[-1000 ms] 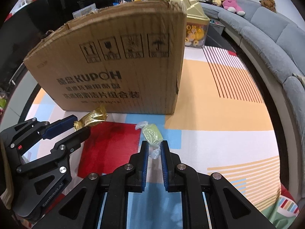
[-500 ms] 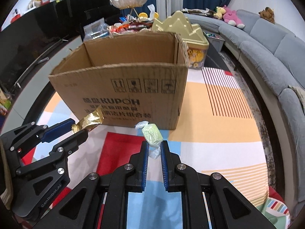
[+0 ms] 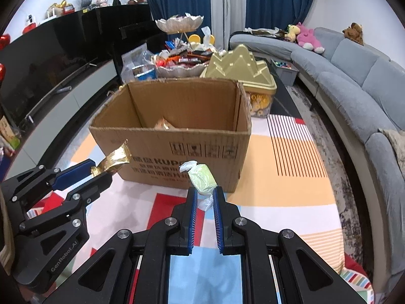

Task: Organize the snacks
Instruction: 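Lift the gold and green candies with both tools and carry them over the box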

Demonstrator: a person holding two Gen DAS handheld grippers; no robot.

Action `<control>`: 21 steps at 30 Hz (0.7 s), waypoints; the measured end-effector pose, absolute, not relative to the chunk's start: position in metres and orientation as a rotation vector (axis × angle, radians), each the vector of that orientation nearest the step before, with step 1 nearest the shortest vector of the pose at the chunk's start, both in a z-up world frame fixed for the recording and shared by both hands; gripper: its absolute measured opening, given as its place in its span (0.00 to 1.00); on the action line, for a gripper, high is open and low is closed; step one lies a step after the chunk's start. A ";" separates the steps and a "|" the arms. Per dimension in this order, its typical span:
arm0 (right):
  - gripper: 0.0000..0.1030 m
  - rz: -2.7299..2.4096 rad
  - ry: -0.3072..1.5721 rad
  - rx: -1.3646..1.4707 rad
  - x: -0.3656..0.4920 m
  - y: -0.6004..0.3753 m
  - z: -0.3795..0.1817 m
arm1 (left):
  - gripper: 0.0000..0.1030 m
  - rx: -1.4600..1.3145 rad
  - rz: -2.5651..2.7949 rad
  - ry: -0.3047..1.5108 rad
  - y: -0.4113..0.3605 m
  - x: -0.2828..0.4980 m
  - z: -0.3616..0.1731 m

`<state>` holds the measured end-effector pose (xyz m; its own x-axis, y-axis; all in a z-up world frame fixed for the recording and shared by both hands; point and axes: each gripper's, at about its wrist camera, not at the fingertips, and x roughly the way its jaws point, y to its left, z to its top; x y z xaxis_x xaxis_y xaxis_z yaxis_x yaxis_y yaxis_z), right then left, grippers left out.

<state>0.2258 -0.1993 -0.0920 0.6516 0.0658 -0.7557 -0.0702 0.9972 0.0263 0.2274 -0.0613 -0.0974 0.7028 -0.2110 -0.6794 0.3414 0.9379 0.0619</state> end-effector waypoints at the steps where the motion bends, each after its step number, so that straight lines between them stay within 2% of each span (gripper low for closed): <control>1: 0.14 0.078 0.852 -0.006 0.226 -0.199 -0.089 | 0.25 0.186 -0.305 0.726 -0.060 0.228 -0.094; 21: 0.14 0.089 0.759 -0.024 0.249 -0.188 -0.040 | 0.25 0.110 -0.174 0.678 -0.045 0.263 -0.048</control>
